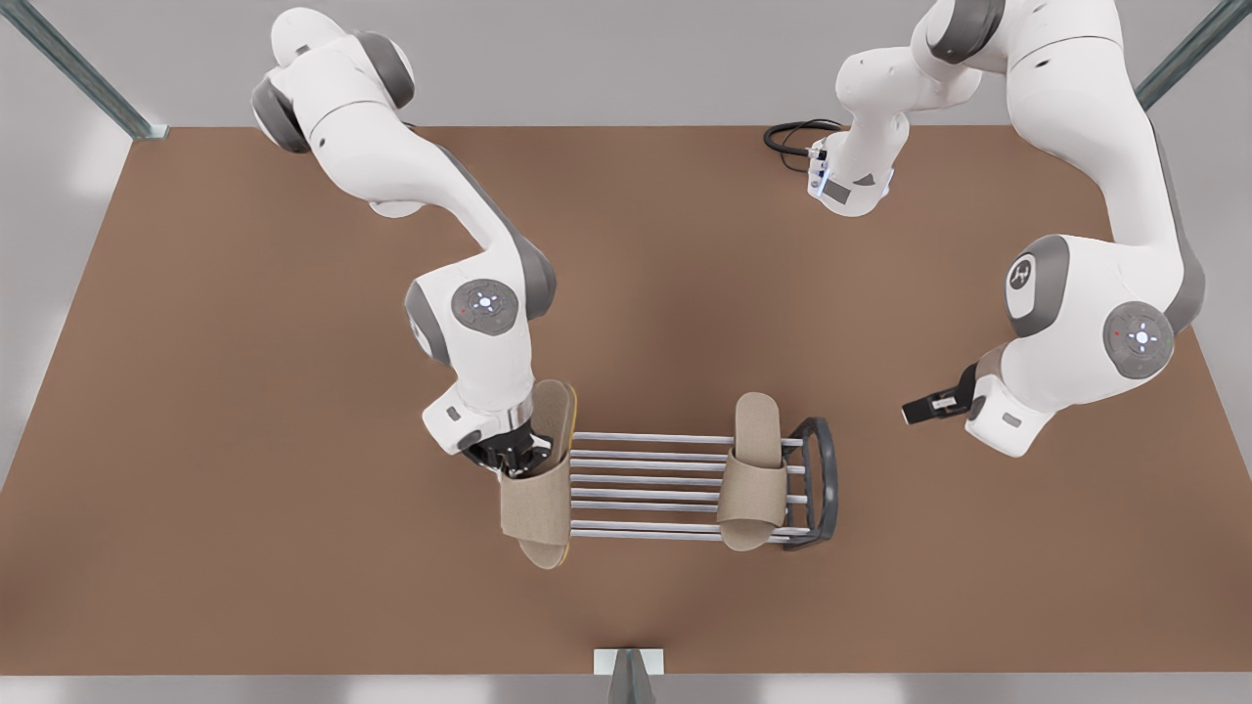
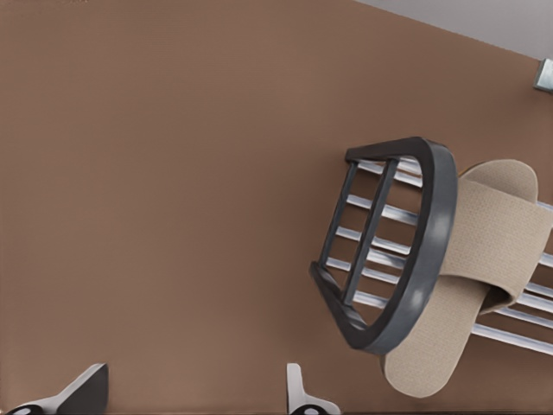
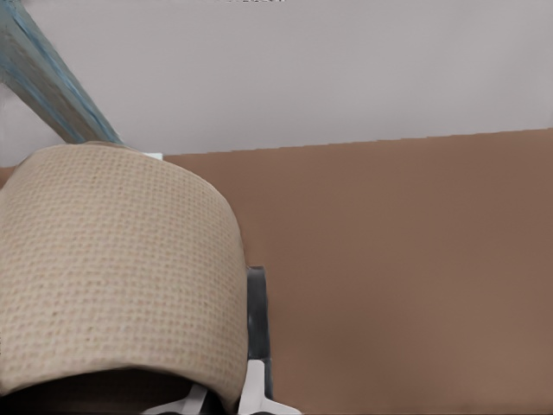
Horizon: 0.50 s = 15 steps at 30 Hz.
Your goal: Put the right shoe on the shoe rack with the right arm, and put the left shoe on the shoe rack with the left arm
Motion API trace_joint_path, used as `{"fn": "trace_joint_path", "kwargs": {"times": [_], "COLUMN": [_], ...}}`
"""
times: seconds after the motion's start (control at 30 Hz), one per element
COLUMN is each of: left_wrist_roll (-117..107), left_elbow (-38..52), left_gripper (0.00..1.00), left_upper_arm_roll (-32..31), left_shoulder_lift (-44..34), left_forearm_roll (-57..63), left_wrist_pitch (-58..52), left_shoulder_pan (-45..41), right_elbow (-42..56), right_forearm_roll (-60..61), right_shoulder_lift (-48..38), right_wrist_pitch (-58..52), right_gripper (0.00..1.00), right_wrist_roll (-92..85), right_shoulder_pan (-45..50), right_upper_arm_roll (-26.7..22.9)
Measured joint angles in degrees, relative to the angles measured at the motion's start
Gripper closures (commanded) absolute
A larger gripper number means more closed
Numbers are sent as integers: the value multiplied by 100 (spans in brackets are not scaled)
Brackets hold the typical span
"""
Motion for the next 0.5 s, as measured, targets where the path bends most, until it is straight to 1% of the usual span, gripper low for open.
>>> {"fn": "trace_joint_path", "kwargs": {"times": [0.13, 0.4, 0.5], "left_wrist_roll": [292, 718, 835], "left_elbow": [-117, -104, -97], "left_gripper": [0, 0, 0], "left_upper_arm_roll": [0, 0, 2], "left_shoulder_lift": [-61, -57, -46], "left_forearm_roll": [-30, -6, 7], "left_wrist_pitch": [-127, -277, -295], "left_shoulder_pan": [42, 41, 37], "right_elbow": [279, 357, 411], "right_forearm_roll": [3, -3, -7], "right_shoulder_lift": [166, 172, 179], "right_wrist_pitch": [-5, -25, 5], "right_gripper": [79, 79, 79], "right_wrist_roll": [380, 973, 1148], "right_shoulder_pan": [213, 488, 826], "right_upper_arm_roll": [-112, -156, -442]}}
